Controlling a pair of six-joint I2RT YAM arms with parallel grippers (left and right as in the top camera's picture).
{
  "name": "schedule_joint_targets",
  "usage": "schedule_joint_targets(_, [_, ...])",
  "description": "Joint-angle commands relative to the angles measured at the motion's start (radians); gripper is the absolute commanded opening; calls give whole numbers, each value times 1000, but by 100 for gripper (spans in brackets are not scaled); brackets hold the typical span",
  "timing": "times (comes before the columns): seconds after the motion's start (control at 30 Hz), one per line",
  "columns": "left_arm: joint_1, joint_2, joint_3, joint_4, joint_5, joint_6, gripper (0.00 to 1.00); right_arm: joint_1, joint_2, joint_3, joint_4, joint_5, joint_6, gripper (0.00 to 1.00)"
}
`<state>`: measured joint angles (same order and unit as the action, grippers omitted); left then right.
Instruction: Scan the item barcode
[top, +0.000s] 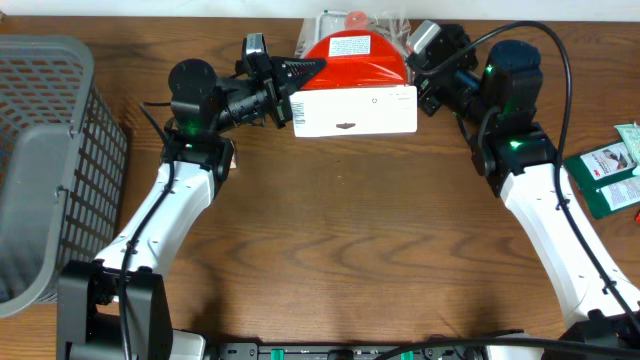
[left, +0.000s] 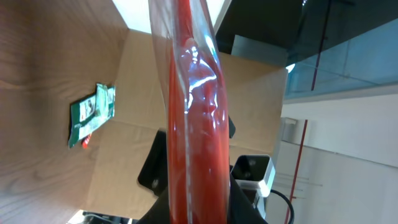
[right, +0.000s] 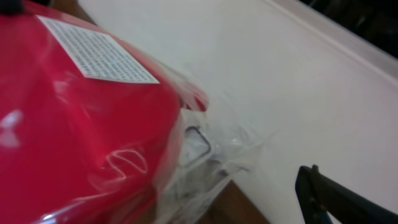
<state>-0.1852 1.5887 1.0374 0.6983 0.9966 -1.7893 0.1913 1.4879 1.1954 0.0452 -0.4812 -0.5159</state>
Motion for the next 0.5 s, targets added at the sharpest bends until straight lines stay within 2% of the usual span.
schedule_joint_targets(0.0, [-11,11,6,-10,45,77,8,4,-16,23,16,-175,29,80])
schedule_joint_targets(0.07, [-11,11,6,-10,45,77,8,4,-16,23,19,-232,29,22])
schedule_joint_targets(0.13, [-10,11,6,-10,45,77,8,5,-16,23,18,-251,42,6])
schedule_joint_targets(0.17, [-10,11,6,-10,45,77,8,5,-16,23,18,-251,66,6])
schedule_joint_targets(0.23, [-10,11,6,-10,45,77,8,5,-16,23,16,-266,117,33])
schedule_joint_targets(0.27, [-10,11,6,-10,45,77,9,5,-16,23,14,-286,128,38])
schedule_joint_targets(0.33, [-10,11,6,-10,40,88,8,2,-16,23,1,-347,131,55])
schedule_joint_targets(0.4, [-9,11,6,-10,38,88,8,-4,-16,23,-10,-412,131,62])
schedule_joint_targets(0.47, [-5,11,6,-10,38,92,9,-10,-16,23,-21,-470,130,77])
